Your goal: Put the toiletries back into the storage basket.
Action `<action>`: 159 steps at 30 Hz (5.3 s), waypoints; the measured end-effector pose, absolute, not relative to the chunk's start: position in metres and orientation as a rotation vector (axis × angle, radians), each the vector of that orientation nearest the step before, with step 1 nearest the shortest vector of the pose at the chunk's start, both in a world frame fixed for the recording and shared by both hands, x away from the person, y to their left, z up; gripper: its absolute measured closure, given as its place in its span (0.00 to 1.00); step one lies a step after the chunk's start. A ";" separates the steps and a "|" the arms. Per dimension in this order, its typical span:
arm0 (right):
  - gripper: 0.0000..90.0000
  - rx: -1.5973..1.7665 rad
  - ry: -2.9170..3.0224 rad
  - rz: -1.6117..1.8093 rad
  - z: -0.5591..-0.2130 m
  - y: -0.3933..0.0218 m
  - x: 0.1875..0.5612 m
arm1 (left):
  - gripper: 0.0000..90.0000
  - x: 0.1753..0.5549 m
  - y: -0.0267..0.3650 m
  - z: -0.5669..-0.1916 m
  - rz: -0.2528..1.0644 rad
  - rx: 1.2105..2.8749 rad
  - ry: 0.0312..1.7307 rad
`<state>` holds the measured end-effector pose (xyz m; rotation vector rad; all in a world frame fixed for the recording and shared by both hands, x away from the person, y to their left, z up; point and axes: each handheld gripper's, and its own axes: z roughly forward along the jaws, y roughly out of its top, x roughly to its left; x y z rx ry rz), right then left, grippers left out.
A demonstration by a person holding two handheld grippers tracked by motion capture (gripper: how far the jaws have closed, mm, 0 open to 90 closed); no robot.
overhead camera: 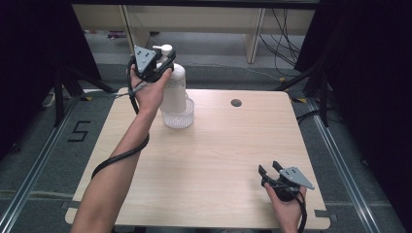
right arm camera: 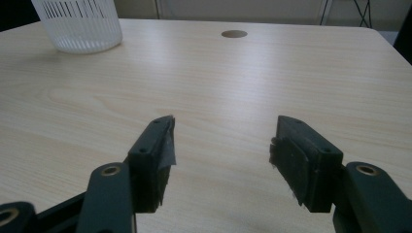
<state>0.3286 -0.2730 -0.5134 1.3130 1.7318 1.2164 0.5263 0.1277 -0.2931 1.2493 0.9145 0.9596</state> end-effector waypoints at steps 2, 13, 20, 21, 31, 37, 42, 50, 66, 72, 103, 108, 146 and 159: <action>0.45 1.312 1.736 1.228 -0.513 -0.274 0.328 | 0.66 0.528 0.127 -0.294 0.960 1.252 0.915; 0.45 1.352 1.715 1.241 -0.514 -0.270 0.327 | 0.66 0.534 0.128 -0.297 0.960 1.256 0.932; 0.45 1.307 1.721 1.224 -0.514 -0.273 0.329 | 0.66 0.538 0.128 -0.299 0.960 1.265 0.935; 0.45 1.313 1.731 1.215 -0.513 -0.273 0.328 | 0.66 0.538 0.127 -0.299 0.960 1.264 0.932; 0.45 1.311 1.722 1.225 -0.514 -0.273 0.328 | 0.66 0.543 0.126 -0.299 0.958 1.271 0.931; 0.45 1.345 1.715 1.244 -0.514 -0.271 0.327 | 0.66 0.545 0.124 -0.300 0.957 1.278 0.925; 0.45 1.352 1.722 1.244 -0.514 -0.271 0.327 | 0.66 0.547 0.123 -0.300 0.953 1.282 0.923; 0.45 1.316 1.735 1.221 -0.513 -0.273 0.328 | 0.66 0.550 0.120 -0.302 0.951 1.292 0.921; 0.45 1.349 1.719 1.244 -0.514 -0.271 0.327 | 0.66 0.554 0.115 -0.307 0.941 1.310 0.909; 0.45 1.312 1.730 1.226 -0.514 -0.273 0.328 | 0.66 0.554 0.113 -0.308 0.940 1.315 0.911; 0.45 1.315 1.743 1.217 -0.513 -0.272 0.328 | 0.66 0.557 0.111 -0.327 0.922 1.353 0.934; 0.45 1.318 1.742 1.211 -0.513 -0.272 0.328 | 0.66 0.557 0.111 -0.331 0.921 1.361 0.942; 0.45 1.317 1.753 1.230 -0.512 -0.272 0.327 | 0.65 0.563 0.113 -0.365 0.888 1.421 1.005; 0.45 1.330 1.752 1.222 -0.512 -0.271 0.326 | 0.65 0.564 0.114 -0.372 0.882 1.429 1.013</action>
